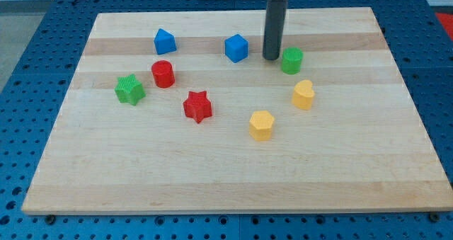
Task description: Move the blue cube to the blue triangle
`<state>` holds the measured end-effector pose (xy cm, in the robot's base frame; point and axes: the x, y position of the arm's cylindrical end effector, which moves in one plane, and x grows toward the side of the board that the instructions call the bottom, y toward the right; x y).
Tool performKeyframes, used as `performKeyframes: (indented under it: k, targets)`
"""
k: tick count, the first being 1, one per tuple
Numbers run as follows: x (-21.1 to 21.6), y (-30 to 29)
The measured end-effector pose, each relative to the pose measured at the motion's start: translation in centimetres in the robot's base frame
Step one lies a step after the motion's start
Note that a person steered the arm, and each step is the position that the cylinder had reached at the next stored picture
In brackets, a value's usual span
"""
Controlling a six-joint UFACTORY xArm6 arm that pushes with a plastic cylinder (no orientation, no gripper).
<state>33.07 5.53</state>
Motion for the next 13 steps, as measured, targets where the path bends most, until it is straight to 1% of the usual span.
performKeyframes:
  k: [1, 3, 5, 6, 7, 9, 11, 12, 13]
  targets:
    - [-0.6, -3.3]
    - [-1.7, -7.6]
    - [-2.9, -5.9]
    - [-3.6, -6.3]
    - [-3.6, -9.9]
    - [-3.6, -14.8]
    - [-3.3, -15.1]
    - [-0.9, -15.7]
    - [-0.6, -18.9]
